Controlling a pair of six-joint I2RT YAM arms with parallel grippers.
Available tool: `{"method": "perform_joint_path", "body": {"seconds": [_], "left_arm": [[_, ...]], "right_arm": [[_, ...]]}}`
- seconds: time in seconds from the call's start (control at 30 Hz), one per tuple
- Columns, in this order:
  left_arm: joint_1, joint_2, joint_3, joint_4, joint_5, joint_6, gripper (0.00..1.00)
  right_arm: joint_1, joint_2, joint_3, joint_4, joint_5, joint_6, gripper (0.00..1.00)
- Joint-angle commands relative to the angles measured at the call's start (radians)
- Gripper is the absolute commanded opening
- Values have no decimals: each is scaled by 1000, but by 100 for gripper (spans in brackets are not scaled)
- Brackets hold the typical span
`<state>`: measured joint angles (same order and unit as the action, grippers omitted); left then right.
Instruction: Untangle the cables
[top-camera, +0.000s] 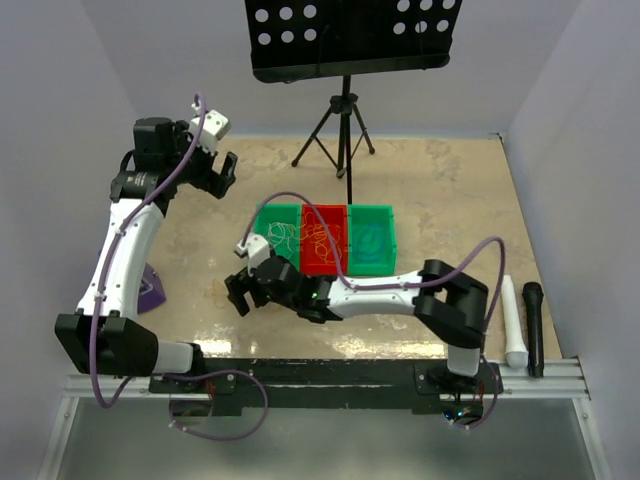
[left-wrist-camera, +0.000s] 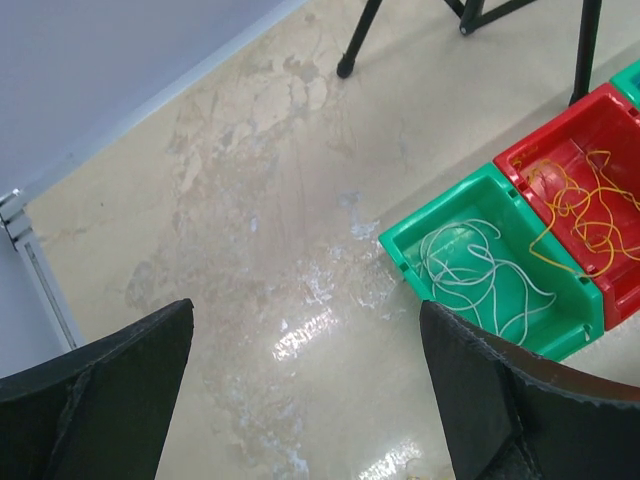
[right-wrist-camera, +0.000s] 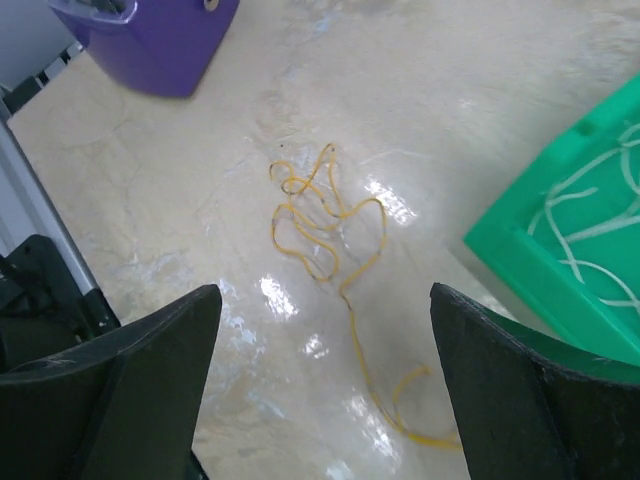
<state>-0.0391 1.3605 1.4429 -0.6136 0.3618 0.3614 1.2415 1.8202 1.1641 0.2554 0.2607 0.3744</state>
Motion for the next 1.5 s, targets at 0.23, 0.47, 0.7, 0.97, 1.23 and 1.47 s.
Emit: {"method": "perform_joint_path", "body": {"seconds": [0.23,0.47,0.7,0.97,1.23,1.47], "left_arm": [[38,-27,-78,-23,-20,33,100],[39,-43,-92,25,-46,51,100],[73,-5,-88,25,-24,-12,100],[90,-6,-98,37,-24,-38,95],[91,-18,-130,63,-32,-41,89],[94,-21,-164,100,-60,-50,87]], "right_arm": [[-5,270,301,-2,-74,-52,89],[-5,384,394,-37,-87,-43,87],[-5,433,440,-131,-46,-45,79],[-2,416,425,-127,-35,-31,45],[-4,283,355,-110,6,-32,0],[-5,44,275,-108,46,-69,0]]}}
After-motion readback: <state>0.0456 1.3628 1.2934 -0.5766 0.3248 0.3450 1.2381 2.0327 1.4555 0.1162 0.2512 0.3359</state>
